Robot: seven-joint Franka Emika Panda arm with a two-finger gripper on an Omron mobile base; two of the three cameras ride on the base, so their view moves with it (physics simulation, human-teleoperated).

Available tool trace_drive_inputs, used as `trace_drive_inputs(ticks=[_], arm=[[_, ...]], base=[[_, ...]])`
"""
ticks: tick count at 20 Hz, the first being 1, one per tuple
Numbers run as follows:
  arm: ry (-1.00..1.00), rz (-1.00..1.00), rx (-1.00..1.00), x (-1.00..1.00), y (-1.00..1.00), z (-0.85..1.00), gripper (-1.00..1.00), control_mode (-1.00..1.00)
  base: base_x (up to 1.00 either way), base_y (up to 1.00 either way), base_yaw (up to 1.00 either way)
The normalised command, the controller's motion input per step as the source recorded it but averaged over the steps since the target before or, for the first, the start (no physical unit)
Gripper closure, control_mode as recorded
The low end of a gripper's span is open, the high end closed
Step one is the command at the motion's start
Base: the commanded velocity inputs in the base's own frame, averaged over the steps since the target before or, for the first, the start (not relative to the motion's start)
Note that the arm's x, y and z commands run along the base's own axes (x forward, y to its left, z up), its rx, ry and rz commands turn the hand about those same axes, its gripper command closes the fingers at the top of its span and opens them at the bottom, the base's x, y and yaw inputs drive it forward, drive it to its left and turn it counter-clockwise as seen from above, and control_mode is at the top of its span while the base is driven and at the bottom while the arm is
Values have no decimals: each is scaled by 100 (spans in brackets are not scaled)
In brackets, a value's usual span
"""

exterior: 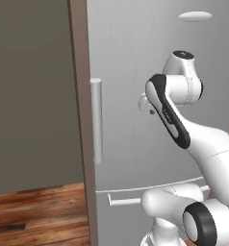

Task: Open the fridge, remove the banana, broccoli, and chicken drumstick, and place them on any counter.

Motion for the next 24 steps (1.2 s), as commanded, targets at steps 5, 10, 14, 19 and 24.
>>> trace_drive_inputs(ticks=[5,10,14,19,24], arm=[[0,0,0,0,0,0,-100,100],[0,0,0,0,0,0,-100,100],[0,0,0,0,0,0,-100,100],[0,0,0,0,0,0,-100,100],[0,0,0,0,0,0,-100,100]], base=[[-1,1,0],[-36,40,0],[-48,66,0],[-36,58,0],[-72,10,-2]])
